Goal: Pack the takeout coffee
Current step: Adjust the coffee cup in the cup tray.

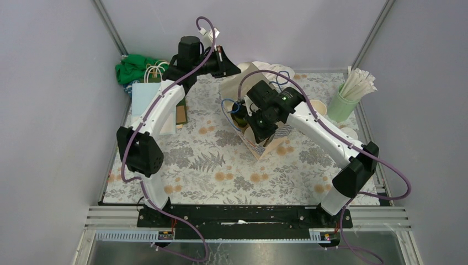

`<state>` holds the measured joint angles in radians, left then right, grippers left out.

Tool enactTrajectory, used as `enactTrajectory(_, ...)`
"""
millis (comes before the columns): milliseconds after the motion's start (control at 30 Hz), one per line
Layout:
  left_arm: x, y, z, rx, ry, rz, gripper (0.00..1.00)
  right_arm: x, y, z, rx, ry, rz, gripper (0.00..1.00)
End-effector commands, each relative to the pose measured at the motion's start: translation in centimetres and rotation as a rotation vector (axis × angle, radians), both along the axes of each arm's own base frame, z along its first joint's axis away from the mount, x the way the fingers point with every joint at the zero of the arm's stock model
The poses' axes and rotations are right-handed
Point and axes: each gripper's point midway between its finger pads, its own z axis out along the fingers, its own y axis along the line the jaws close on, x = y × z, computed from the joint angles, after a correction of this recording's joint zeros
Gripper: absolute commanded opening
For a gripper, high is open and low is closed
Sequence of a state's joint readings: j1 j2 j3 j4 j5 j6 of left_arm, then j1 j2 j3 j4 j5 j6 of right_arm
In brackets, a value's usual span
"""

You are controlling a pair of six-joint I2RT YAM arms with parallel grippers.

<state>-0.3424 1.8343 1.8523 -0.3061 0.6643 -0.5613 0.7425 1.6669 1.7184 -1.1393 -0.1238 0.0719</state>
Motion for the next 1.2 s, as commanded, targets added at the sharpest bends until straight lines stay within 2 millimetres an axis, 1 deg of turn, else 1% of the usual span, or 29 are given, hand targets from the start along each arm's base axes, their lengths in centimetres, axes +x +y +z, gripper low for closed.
enactTrajectory(0, 0.5, -0.2, 2.8, -0.037, -0.07, 0.008, 0.0, -0.5, 0.8, 0.4, 0.003, -0.027, 0.043, 0.01)
enactTrajectory(200, 0.1, -0.4, 2.6, -0.031, -0.077, -0.003, 0.0, 0.9, 1.3, 0.2, -0.001, -0.08, 0.03, 0.0)
enactTrajectory(300, -0.3, -0.6, 2.6, -0.031, -0.079, -0.014, 0.0, 1.3, 1.1, 0.3, -0.004, -0.101, 0.016, 0.05)
enactTrajectory(333, -0.4, -0.6, 2.4, -0.03, -0.076, -0.016, 0.0, 1.3, 1.0, 0.3, -0.01, -0.106, 0.011, 0.1)
enactTrajectory(400, -0.6, -0.7, 2.4, -0.031, -0.077, -0.025, 0.0, 1.5, 0.8, 0.3, -0.018, -0.115, 0.004, 0.15)
enactTrajectory(500, -0.7, -0.8, 2.5, -0.032, -0.08, -0.031, 0.0, 2.2, 0.4, 0.5, -0.041, -0.152, -0.017, 0.29)
enactTrajectory(533, -0.7, -0.8, 2.5, -0.032, -0.079, -0.03, 0.0, 2.6, 0.2, 0.4, -0.056, -0.168, -0.029, 0.32)
enactTrajectory(600, -0.8, -0.8, 2.4, -0.033, -0.077, -0.034, 0.0, 3.4, -0.1, 0.4, -0.087, -0.19, -0.048, 0.33)
enactTrajectory(700, -1.0, -0.8, 2.4, -0.033, -0.076, -0.04, 0.0, 4.8, -0.5, 0.8, -0.136, -0.236, -0.081, 0.43)
enactTrajectory(767, -1.1, -0.8, 2.3, -0.033, -0.077, -0.042, 0.0, 5.5, -0.8, 0.7, -0.162, -0.26, -0.09, 0.48)
enactTrajectory(967, -1.3, -0.9, 1.9, -0.042, -0.065, -0.056, 0.0, 7.0, -1.1, 0.0, -0.182, -0.265, -0.128, 0.49)
enactTrajectory(1167, -1.6, -1.0, 1.6, -0.038, -0.056, -0.071, 0.0, 8.1, -1.5, -0.9, -0.164, -0.224, -0.176, 0.48)
